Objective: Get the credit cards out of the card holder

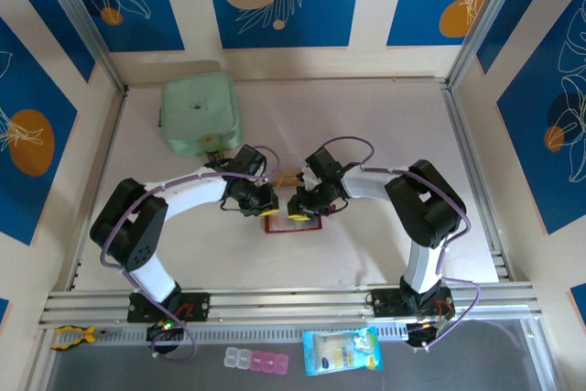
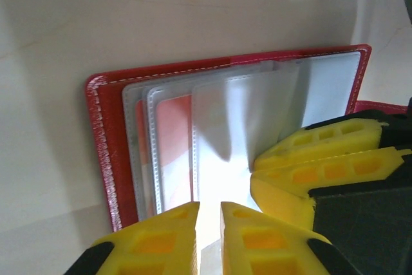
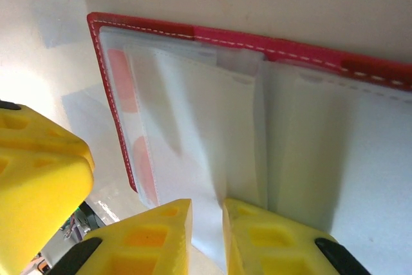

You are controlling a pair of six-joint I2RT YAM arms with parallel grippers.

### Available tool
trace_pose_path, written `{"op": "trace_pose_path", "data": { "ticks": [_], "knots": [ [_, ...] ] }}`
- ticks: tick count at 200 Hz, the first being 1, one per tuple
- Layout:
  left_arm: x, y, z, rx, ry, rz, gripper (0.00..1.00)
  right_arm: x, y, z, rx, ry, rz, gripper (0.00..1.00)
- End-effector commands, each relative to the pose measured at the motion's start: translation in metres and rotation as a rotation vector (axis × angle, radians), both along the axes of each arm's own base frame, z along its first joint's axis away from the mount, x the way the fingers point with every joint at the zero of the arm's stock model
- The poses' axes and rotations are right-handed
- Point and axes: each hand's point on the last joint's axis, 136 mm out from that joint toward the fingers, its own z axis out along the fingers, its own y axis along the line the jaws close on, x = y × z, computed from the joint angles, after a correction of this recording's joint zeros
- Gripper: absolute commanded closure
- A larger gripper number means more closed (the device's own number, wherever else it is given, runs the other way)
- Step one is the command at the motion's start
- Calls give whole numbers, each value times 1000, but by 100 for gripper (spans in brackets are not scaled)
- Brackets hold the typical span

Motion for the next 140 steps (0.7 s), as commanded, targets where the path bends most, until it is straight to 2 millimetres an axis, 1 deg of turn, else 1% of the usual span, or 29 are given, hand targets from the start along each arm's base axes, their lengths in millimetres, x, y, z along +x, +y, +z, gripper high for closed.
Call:
{"op": "trace_pose_path", "data": {
  "ticks": [1, 33, 54, 77, 140],
  "knots": [
    [4, -12, 3, -27, 5, -2, 81, -5, -1, 6, 46, 11, 12, 81],
    [1, -11, -4, -8, 23, -2, 77, -5, -3, 4, 70, 23, 2, 82],
    [-1, -11, -9, -1, 36, -3, 75, -5, -4, 2, 90, 33, -5, 82],
    [-2, -13, -11, -1, 42, -3, 73, -6, -7, -1, 111, 50, -18, 82],
    [-3, -19, -14, -13, 52, -6, 71, -5, -9, -3, 160, 71, -31, 82]
  ]
}}
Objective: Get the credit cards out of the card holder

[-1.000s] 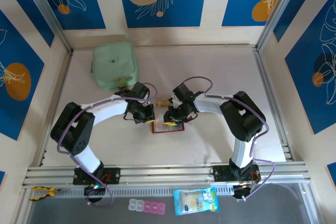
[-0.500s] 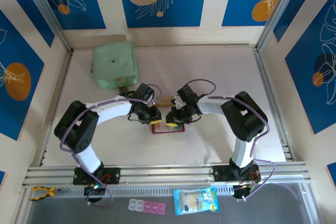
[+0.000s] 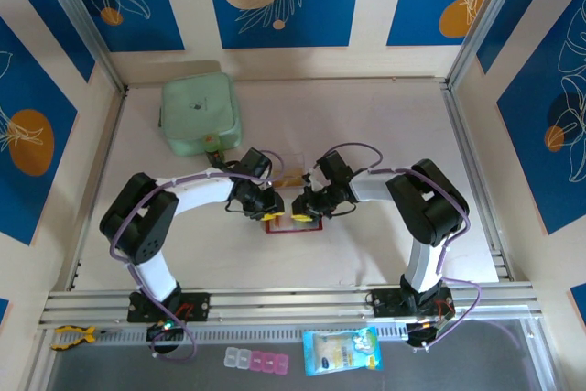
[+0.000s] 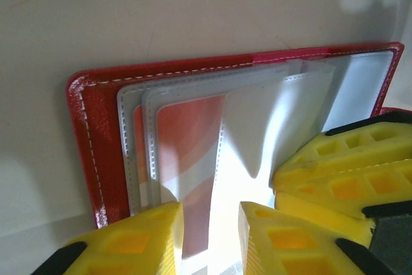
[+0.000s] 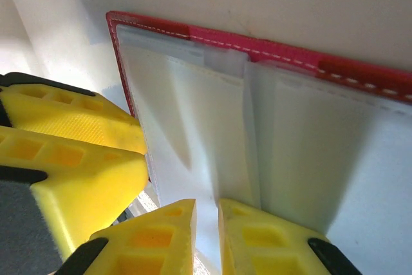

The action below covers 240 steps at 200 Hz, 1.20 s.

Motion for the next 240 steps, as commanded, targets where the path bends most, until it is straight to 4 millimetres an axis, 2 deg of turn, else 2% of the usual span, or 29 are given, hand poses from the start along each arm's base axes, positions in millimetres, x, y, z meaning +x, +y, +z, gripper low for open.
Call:
{"op": "trace_pose_path", "data": {
  "ticks": [1, 70, 108, 147, 187, 240],
  "knots": [
    [2, -11, 3, -28, 6, -4, 71, -5, -3, -3, 18, 40, -6, 82],
    [5, -23, 9, -80, 1, -2, 75, -7, -2, 1, 39, 39, 0, 82],
    [7, -26, 16, -92, -10, -4, 77, -4, -1, 16, 51, 9, -4, 79],
    [9, -31, 28, -112, -25, -18, 77, 2, -9, 36, 25, -46, -28, 75],
    [10, -40, 37, -129, -33, -39, 75, 11, -30, 52, -59, -106, -94, 74],
    [10, -57, 39, -145, -27, -72, 70, 15, -72, 59, -229, -155, -175, 70]
  ]
}}
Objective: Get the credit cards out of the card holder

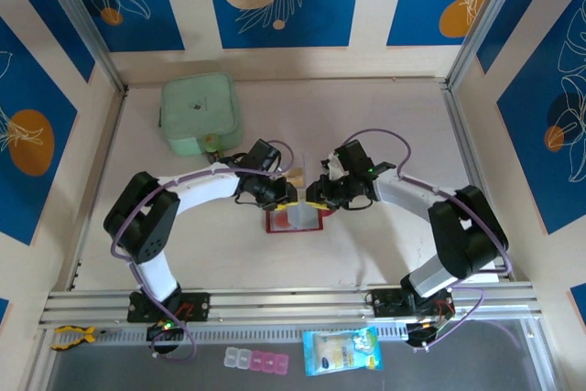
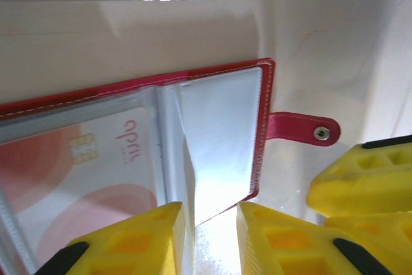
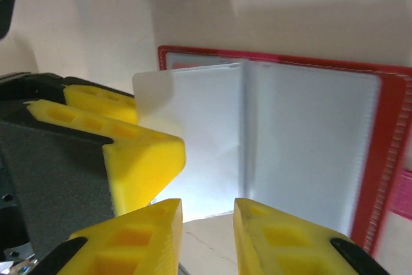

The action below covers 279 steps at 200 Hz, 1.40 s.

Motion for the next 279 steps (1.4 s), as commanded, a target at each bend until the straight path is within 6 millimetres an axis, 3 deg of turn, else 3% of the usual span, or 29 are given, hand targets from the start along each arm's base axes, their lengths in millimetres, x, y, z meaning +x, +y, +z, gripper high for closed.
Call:
{"op": "trace_pose_path", "data": {
  "ticks": [1, 46, 122, 198, 279],
  "knots": [
    [-5, -14, 4, -19, 21, -43, 70, 0, -23, 2, -108, -5, -34, 70],
    [-6, -30, -1, -22, 24, -75, 63, -1, -46, 1, -206, -21, -61, 67],
    [-14, -50, -19, -8, 53, -129, 53, -5, -50, 8, -202, -32, -68, 66],
    [-24, -30, -40, 93, 86, -139, 50, -5, -46, 10, -187, -24, -67, 64],
    [-25, -15, -34, 109, 55, -134, 50, -1, -29, 14, -184, -25, -40, 64]
  ]
}}
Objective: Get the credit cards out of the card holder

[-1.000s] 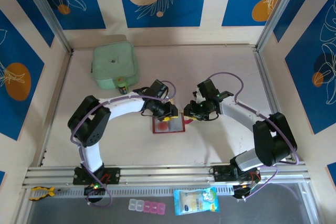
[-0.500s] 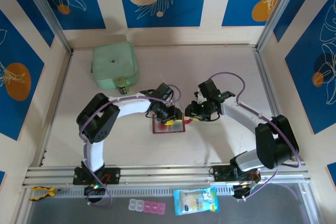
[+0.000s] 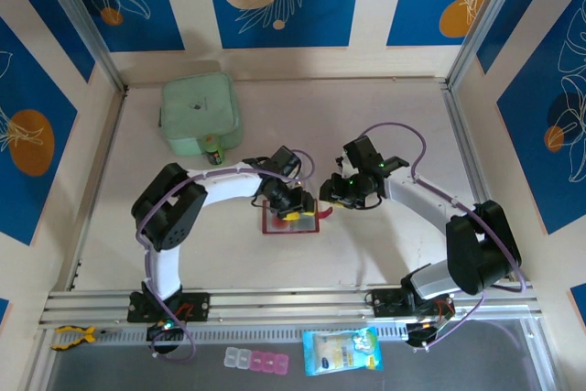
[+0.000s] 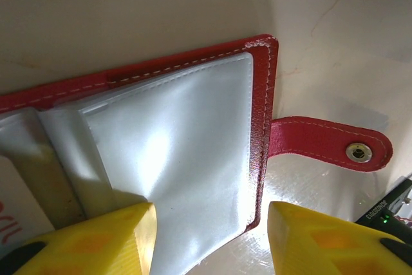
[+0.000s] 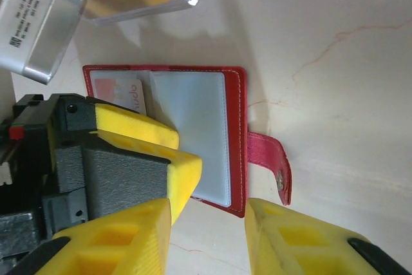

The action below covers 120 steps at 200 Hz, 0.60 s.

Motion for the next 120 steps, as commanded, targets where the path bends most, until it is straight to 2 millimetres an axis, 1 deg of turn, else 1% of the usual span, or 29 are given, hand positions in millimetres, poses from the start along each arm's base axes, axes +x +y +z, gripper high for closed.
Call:
{"op": "trace_pose_path", "data": {
  "ticks": [1, 24, 42, 61, 81, 120],
  "knots": [
    [-6, 13, 0, 37, -3, -7, 50, 2, 8, 6, 7, 7, 11, 64],
    [-1, 9, 12, 3, -33, 5, 50, 2, 12, 7, 3, 5, 24, 64],
    [4, 14, 20, 12, -69, 17, 50, 3, 13, 6, 3, 7, 27, 64],
    [8, 30, 24, 56, -98, 40, 50, 3, 15, 5, 5, 11, 32, 64],
    [12, 48, 23, 87, -110, 72, 50, 3, 18, 6, 8, 13, 39, 64],
    [13, 81, 12, 124, -90, 133, 51, 2, 27, 4, 21, 23, 55, 64]
  ]
}}
